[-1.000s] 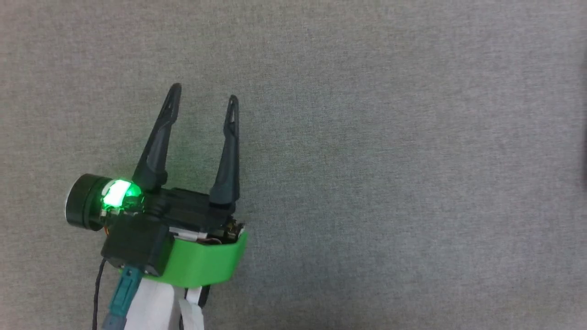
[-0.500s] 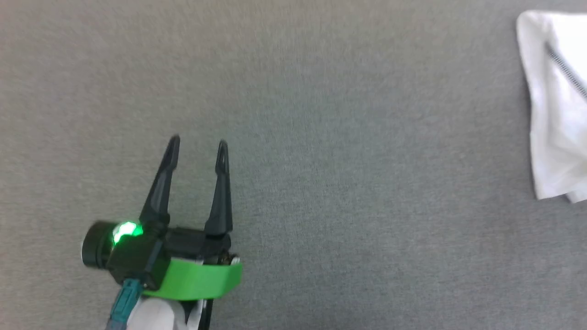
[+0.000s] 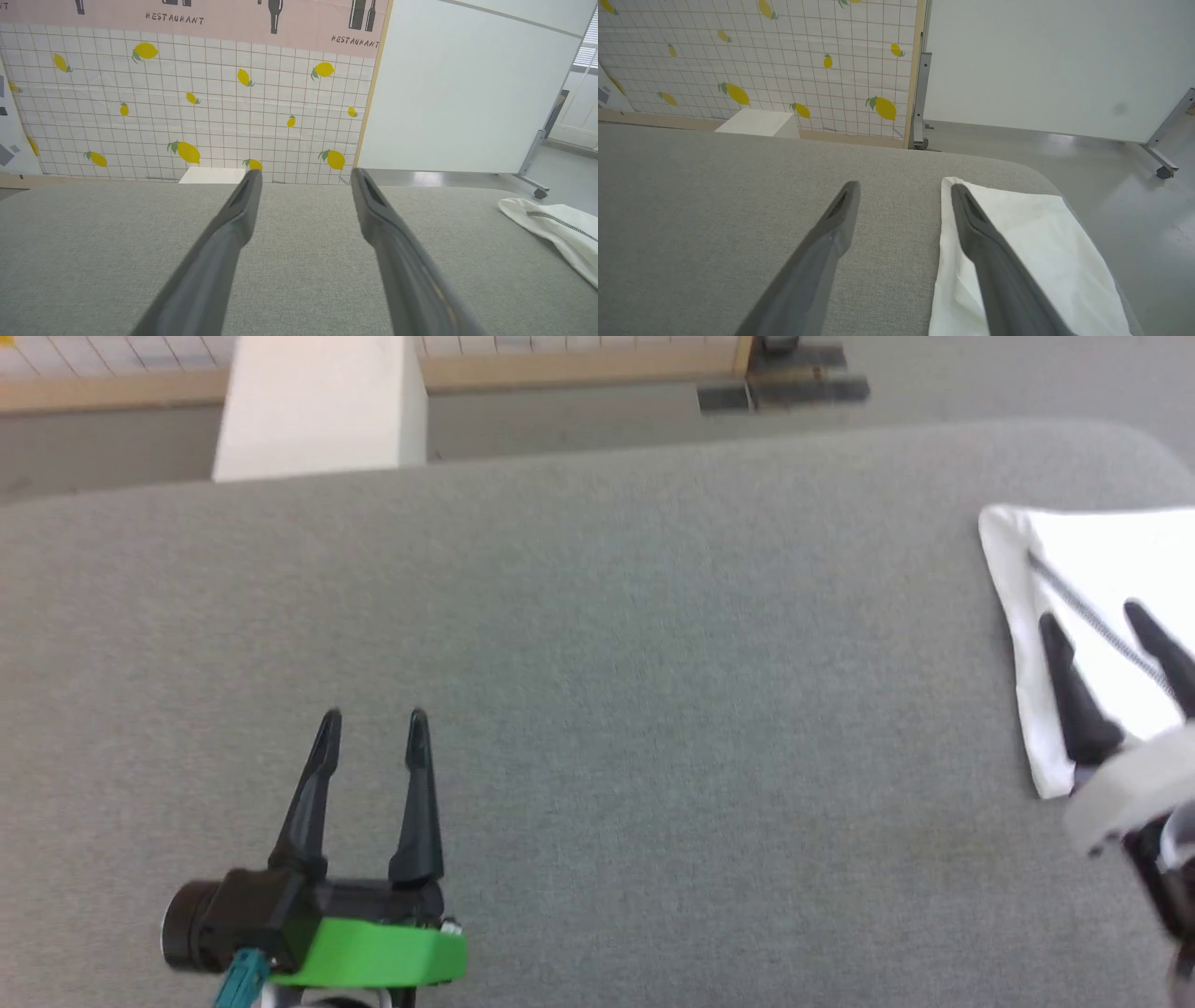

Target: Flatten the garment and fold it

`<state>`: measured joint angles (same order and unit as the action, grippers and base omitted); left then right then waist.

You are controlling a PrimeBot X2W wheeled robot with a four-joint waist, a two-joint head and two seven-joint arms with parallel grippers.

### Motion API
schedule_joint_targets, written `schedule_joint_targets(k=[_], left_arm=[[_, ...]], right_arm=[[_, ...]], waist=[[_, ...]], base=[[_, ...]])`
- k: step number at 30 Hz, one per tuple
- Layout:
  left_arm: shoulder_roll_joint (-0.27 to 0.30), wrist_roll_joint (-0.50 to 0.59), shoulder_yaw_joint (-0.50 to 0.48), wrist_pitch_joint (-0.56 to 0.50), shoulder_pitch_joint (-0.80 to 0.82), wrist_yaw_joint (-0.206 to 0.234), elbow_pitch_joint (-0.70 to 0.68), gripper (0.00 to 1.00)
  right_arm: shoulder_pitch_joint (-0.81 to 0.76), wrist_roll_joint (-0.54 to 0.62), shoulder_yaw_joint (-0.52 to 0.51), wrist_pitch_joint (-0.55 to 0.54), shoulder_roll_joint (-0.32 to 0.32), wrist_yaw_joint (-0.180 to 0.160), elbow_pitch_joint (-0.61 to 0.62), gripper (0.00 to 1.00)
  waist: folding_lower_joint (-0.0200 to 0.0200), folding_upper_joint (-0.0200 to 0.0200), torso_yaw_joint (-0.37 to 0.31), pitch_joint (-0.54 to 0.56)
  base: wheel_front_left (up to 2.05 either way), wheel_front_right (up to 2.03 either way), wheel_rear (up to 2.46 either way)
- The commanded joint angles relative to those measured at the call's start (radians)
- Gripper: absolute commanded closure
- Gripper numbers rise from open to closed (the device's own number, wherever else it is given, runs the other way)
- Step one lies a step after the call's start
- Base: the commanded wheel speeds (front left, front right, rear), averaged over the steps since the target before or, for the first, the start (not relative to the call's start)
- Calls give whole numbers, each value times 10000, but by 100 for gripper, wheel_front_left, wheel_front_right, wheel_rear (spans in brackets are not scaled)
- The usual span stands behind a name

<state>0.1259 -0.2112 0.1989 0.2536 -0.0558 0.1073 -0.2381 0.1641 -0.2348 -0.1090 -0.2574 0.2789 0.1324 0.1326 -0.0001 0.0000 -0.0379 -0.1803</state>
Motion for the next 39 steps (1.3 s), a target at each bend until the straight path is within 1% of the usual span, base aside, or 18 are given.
schedule_joint_targets(k=[1, 6, 10, 14, 17, 22, 27, 31, 32, 39], left_arm=[[38, -21, -71, 53, -208, 81, 25, 0], [88, 85, -116, 61, -592, 237, 162, 0], [72, 103, -155, 71, -818, 274, 381, 0], [130, 325, -126, 77, -936, 259, 665, 0], [71, 427, -128, 79, -1018, 256, 695, 0], [-46, 550, -117, 80, -1270, 248, 731, 0], [-111, 644, -164, 80, -1352, 222, 821, 0], [-151, 726, -227, 81, -1283, 196, 872, 0], [-92, 654, -217, -6, -1270, 211, 857, 100], [-103, 683, -257, -80, -1225, 179, 901, 100]], right_arm=[[-322, 174, -37, 263, -228, -17, 194, 0], [-1363, 765, -82, 1316, -1034, -17, 470, 0], [-1857, 1404, 21, 2136, -1455, -17, 85, 0], [-2246, 1872, 7, 2709, -1878, -17, -225, 0], [-2454, 2275, -50, 3135, -2095, -17, -394, 0], [-2616, 2586, -71, 3658, -2265, -17, -686, 0], [-2543, 2298, 63, 3832, -2282, -17, -888, 0], [-2439, 2302, 149, 3895, -2284, -17, -946, 0], [-2503, 2328, 129, 3814, -2263, 0, -932, 100], [-2482, 2330, 143, 3775, -2259, 0, -940, 100]], waist=[[1, 0, 269, 616], [1, 0, 392, 815], [1, 0, 435, 934], [1, 0, 503, 1056], [1, 0, 555, 1123], [1, 0, 615, 1156], [1, 0, 619, 1103], [1, 0, 615, 1034], [1, 0, 615, 1035], [1, 0, 610, 1056]], base=[[0, 0, 0], [0, 0, 0], [0, 0, 0], [0, 0, 0], [0, 0, 0], [0, 0, 0], [0, 0, 0], [0, 0, 0], [0, 0, 0], [0, 0, 0]])
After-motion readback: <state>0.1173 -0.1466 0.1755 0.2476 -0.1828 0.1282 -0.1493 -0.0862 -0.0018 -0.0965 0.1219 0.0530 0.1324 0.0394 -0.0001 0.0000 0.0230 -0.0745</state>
